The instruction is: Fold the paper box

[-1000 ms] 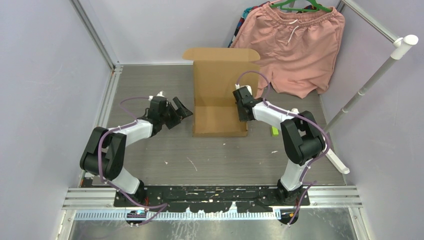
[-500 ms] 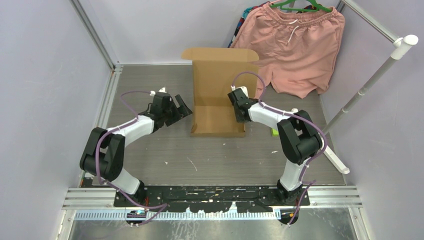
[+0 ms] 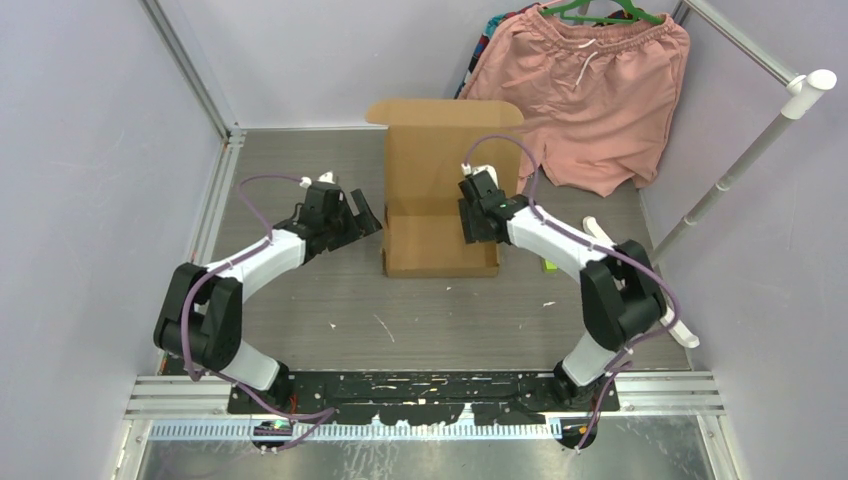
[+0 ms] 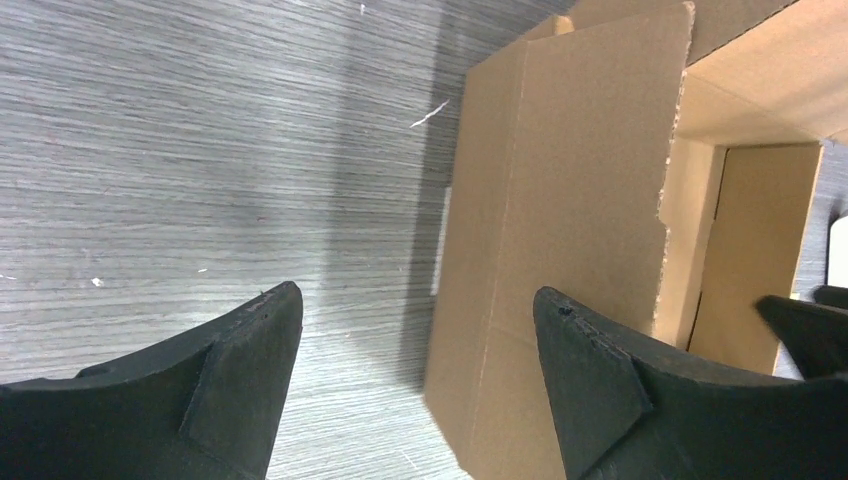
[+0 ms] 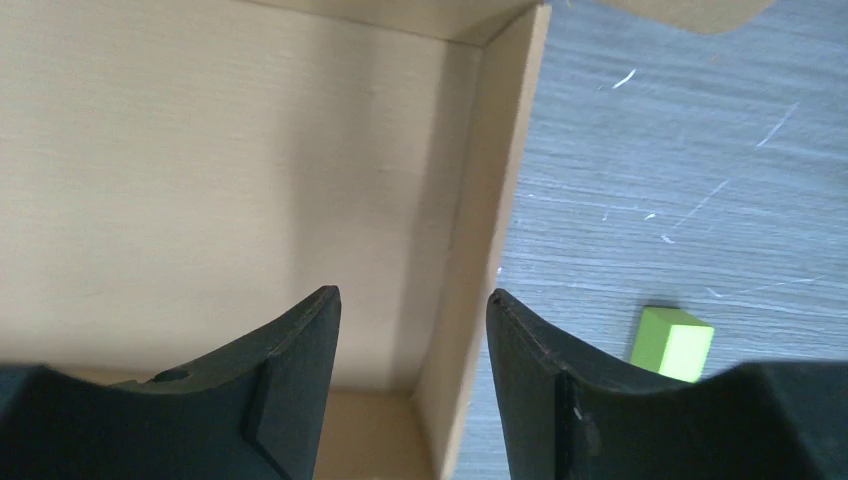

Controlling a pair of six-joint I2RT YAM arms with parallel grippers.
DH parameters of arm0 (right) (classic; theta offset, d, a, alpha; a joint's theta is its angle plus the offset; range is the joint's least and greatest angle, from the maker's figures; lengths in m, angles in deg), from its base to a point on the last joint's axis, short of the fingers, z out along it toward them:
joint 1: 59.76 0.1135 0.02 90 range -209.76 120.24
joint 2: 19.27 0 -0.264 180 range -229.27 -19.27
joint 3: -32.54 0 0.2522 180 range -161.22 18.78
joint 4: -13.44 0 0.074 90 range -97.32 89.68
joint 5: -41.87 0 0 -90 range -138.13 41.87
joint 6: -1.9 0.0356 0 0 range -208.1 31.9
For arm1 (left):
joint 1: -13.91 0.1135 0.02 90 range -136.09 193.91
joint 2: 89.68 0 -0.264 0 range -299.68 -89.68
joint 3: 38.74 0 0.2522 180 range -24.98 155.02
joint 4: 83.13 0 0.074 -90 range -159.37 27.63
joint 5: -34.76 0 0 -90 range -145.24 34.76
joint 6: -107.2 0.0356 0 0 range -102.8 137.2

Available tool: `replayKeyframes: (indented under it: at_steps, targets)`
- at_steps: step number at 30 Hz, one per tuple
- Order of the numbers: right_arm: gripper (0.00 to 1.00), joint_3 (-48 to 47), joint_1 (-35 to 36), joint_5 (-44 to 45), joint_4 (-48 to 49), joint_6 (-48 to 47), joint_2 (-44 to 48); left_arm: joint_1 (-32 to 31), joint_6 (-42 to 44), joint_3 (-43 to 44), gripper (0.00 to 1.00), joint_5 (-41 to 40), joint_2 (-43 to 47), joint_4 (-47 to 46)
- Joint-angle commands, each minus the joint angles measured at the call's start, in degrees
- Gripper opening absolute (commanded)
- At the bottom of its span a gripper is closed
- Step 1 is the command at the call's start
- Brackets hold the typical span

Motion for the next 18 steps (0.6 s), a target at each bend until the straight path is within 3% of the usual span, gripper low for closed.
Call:
replayKeyframes:
  at_steps: [1, 8, 18]
  targets:
    - [0.62, -6.46, 0.53, -3.32, -2.99, -0.06, 8.14, -0.49, 2.18, 1.82, 0.86, -0.26, 2.86, 0.34]
    - [0.64, -16.12, 2.91, -7.84, -2.91, 3.26, 4.03, -0.53, 2.2, 1.4, 0.85, 0.69, 3.55, -0.1]
    - [0.64, -40.02, 12.63, -1.81, -8.97, 0.47, -11.46, -0.43, 2.62, -0.14, 0.84, 0.88, 4.64, -0.83]
